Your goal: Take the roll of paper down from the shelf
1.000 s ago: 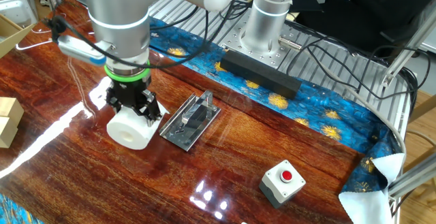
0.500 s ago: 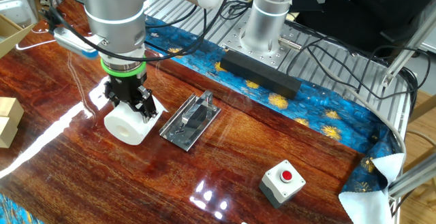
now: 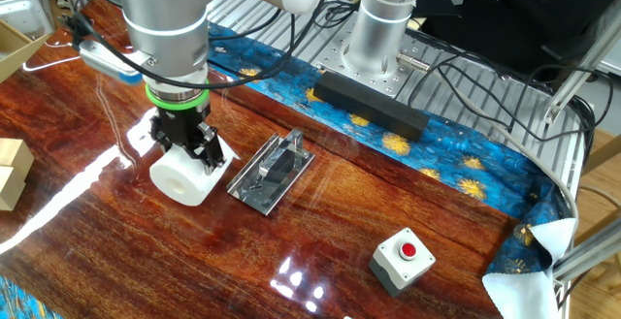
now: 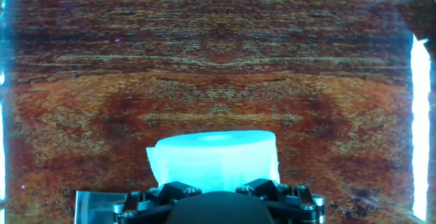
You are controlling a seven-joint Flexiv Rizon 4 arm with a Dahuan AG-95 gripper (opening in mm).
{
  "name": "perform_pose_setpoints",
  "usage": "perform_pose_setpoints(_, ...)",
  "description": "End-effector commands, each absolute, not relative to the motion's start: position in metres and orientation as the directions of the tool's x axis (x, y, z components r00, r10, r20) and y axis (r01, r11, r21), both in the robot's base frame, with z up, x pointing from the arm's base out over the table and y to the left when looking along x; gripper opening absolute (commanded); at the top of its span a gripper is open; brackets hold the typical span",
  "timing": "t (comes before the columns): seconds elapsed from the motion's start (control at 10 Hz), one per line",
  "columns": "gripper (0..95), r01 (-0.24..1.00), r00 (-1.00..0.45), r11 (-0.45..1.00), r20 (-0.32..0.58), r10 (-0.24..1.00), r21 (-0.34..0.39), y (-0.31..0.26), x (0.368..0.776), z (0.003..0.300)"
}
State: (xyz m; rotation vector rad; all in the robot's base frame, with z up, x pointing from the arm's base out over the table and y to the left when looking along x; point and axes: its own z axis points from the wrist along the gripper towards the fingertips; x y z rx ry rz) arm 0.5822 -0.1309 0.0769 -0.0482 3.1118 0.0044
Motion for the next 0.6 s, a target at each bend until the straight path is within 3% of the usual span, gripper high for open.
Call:
perform_pose_setpoints(0.1,95.0,-0.027,-0.999,1.0,-0.031,-0.027,0.003,-0.1306,0.5818,0.0753)
perform_pose_setpoints(0.6,95.0,-0.043,-0.999,0.999,-0.032,-0.043,0.006,-0.1309,0.5821,0.0765)
